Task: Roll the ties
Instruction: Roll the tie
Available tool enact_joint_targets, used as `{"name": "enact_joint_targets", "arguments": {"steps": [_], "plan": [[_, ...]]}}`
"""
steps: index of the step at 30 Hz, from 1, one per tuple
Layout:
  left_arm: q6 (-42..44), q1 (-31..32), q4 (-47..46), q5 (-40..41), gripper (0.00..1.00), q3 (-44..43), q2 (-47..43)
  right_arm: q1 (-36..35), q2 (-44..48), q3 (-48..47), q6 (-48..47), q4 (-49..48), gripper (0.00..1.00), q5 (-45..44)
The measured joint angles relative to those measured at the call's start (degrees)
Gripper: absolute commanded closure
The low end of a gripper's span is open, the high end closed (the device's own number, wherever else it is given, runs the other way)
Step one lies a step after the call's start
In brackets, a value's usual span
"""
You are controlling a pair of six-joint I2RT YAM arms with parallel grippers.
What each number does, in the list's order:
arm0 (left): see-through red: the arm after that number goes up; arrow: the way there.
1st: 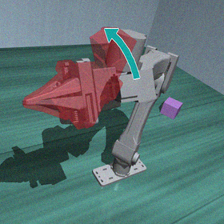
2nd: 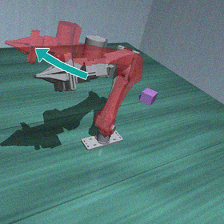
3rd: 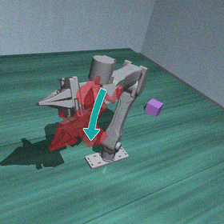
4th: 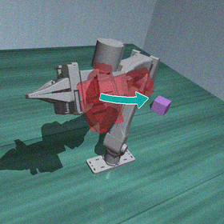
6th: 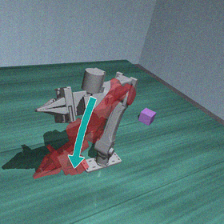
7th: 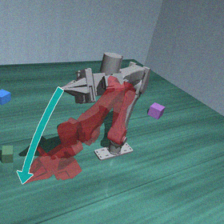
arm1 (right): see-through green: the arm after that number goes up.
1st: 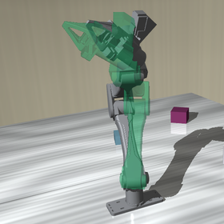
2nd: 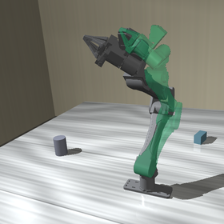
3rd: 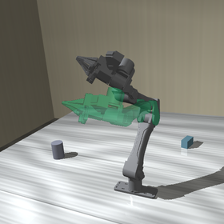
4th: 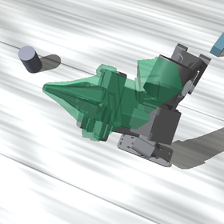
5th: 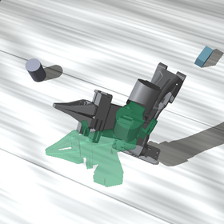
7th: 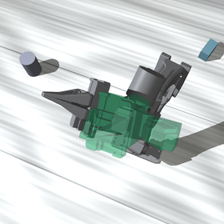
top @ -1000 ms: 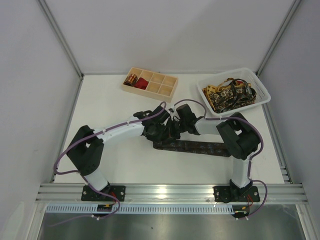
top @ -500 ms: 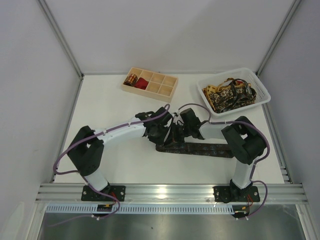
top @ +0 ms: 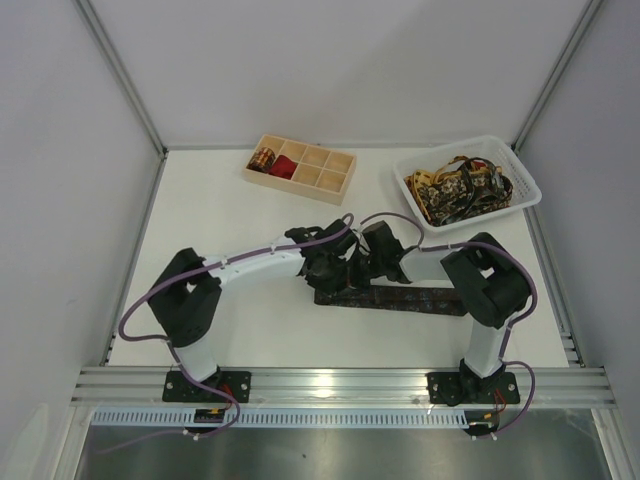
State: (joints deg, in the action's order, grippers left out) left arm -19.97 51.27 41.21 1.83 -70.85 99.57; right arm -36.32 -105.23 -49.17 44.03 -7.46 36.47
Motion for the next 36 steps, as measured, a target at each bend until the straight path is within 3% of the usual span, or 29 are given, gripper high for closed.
{"name": "enact_joint_targets", "arguments": {"steps": [12, 23, 36], "plan": [[-3.04, 1.40, -2.95, -0.48, 0.87, -0.11, 2.45, 1.44, -0.52, 2.27, -0.09, -1.55, 1.00, 0.22], [-4.00, 1.51, -8.46, -2.91, 0.85, -0.50, 4.24, 6.38, 4.92, 2.27, -7.50, 8.50, 1.00, -2.08], [-4.04, 0.94, -9.44, -5.35, 0.84, -3.30, 6.60, 11.69, 5.70, 1.73, -13.14, 12.41, 1.00, -2.16]]}}
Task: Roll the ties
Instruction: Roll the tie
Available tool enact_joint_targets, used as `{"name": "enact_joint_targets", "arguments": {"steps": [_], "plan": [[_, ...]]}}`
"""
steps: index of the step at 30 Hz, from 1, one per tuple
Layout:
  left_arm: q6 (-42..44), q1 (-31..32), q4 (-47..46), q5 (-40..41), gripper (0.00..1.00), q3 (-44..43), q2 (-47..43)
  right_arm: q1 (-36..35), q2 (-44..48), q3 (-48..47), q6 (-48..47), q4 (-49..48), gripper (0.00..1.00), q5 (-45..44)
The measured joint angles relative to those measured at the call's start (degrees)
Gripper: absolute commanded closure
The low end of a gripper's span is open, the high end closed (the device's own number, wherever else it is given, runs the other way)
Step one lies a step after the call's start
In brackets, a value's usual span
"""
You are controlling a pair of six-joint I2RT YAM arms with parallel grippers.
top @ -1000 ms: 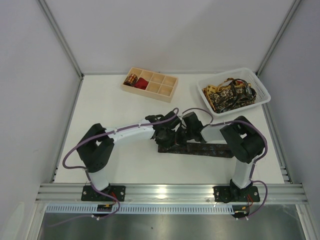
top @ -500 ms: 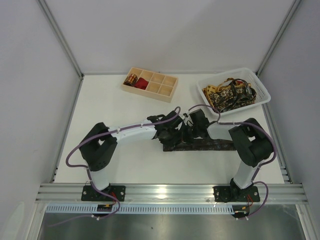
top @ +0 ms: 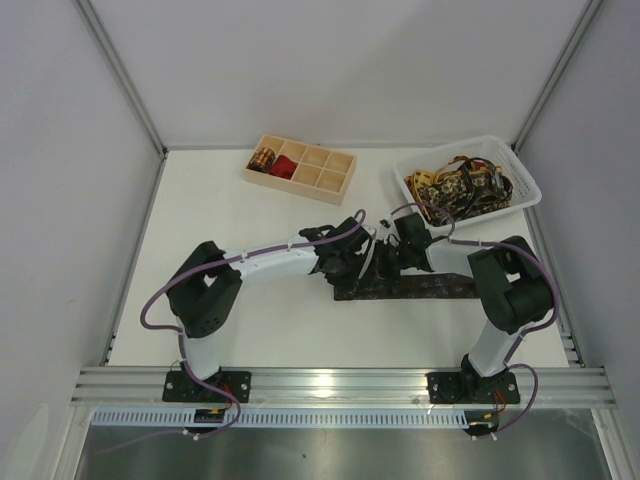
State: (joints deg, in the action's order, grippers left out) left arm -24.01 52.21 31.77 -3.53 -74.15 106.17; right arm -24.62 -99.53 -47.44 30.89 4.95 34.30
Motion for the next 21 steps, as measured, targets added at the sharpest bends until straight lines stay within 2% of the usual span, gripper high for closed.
{"name": "enact_joint_targets", "arguments": {"steps": [13, 21], "plan": [[0.00, -0.57, 0.07, -0.98, 0.83, -1.51, 1.22, 2.32, -2.32, -4.52, -1.11, -0.68, 1.00, -1.44], [-0.02, -0.96, 1.01, -1.42, 0.83, -3.17, 2.32, 2.45, -2.38, 1.99, 1.66, -7.87, 1.00, 0.81]]}}
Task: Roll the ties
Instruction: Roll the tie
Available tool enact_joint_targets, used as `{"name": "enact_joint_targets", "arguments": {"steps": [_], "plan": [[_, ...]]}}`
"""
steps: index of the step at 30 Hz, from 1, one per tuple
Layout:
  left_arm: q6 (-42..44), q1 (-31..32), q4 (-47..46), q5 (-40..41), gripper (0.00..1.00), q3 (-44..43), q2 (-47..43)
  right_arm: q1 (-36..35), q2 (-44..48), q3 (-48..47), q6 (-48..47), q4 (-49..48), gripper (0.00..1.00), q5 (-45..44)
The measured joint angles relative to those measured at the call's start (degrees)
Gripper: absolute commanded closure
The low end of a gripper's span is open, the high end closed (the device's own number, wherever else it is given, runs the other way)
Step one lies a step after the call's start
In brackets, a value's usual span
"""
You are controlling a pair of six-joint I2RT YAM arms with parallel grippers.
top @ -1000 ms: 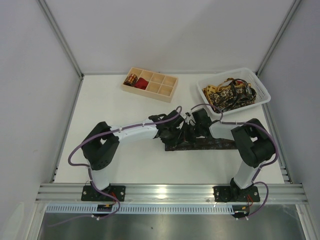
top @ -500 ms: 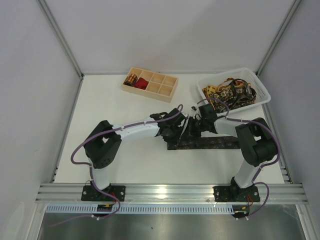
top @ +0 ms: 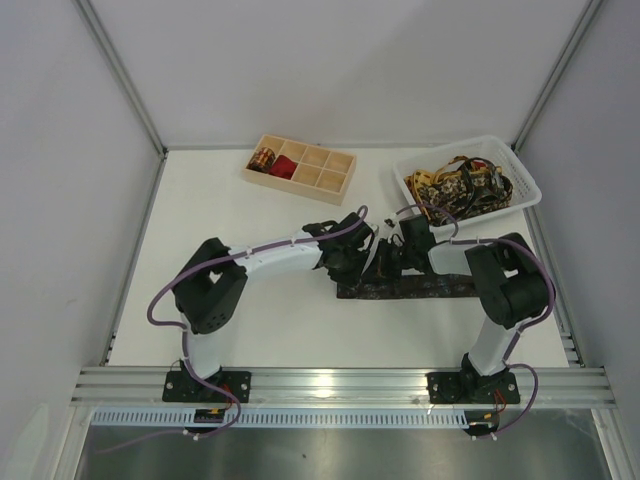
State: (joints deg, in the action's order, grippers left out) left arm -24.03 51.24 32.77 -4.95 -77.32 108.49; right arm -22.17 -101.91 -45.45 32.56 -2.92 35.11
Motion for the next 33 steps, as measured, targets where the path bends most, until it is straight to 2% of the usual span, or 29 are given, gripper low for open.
{"name": "enact_joint_targets", "arguments": {"steps": [9, 20, 33], "plan": [[0.02, -0.07, 0.74, -0.39, 0.83, -1.07, 1.01, -0.44, 0.57, 0.92, 0.83, -1.07, 1.00, -0.24], [0.02, -0.07, 0.76, -0.61, 0.80, -1.55, 1.55, -0.09, 7.80, 0.31, -1.14, 7.06, 1.00, -2.29], [0.02, -0.07, 0.55, -0.87, 0.75, -2.05, 2.14, -0.24, 10.36, 2.19, -0.96, 8.17, 1.00, -0.59]]}}
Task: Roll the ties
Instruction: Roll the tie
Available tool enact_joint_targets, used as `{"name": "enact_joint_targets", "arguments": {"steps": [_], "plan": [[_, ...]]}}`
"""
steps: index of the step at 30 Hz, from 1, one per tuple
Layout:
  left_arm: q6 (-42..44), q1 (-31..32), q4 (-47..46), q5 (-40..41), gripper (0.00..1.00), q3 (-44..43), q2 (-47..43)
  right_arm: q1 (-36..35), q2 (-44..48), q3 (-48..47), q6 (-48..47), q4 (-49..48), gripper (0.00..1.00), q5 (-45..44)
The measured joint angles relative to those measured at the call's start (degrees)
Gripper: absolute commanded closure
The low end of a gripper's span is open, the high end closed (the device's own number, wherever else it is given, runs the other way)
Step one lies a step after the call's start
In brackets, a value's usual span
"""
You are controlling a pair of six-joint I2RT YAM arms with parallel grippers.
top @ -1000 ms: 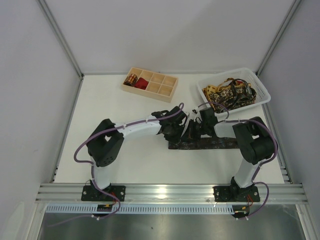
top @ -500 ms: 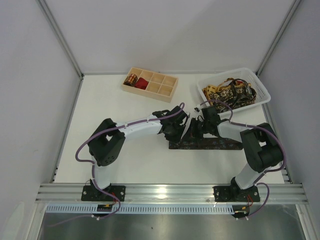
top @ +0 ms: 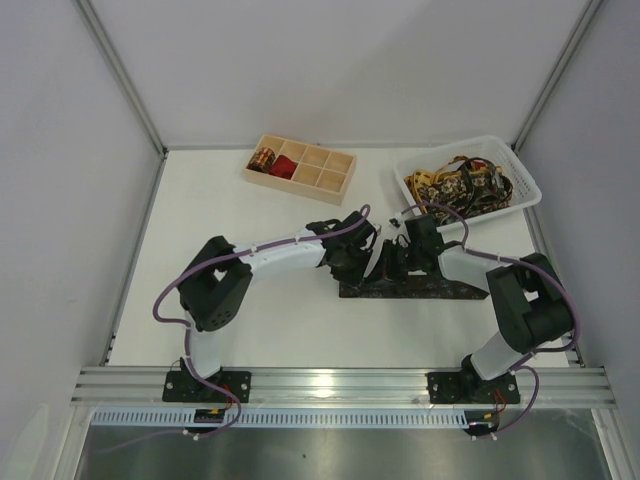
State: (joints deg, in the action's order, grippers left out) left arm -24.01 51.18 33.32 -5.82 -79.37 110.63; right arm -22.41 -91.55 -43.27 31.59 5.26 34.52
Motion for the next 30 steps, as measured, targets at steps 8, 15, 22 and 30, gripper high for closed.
{"name": "enact_joint_targets", "arguments": {"steps": [8, 15, 22, 30], "plan": [[0.04, -0.17, 0.02, -0.48, 0.64, -1.16, 0.87, -0.39, 1.03, 0.74, 0.37, 0.15, 1.00, 0.61], [0.09, -0.33, -0.28, -2.93, 0.51, -1.66, 1.14, -0.09, 0.24, 0.81, 1.03, -0.94, 1.00, 0.98], [0.07, -0.48, -1.40, -4.96, 0.50, -1.64, 1.14, 1.14, -0.74, 0.81, 1.09, -1.18, 1.00, 1.38], [-0.04, -0.81, -5.16, -8.46, 0.44, -0.13, 1.14, 2.80, -2.08, 0.74, 0.20, -0.46, 1.00, 0.87]]}}
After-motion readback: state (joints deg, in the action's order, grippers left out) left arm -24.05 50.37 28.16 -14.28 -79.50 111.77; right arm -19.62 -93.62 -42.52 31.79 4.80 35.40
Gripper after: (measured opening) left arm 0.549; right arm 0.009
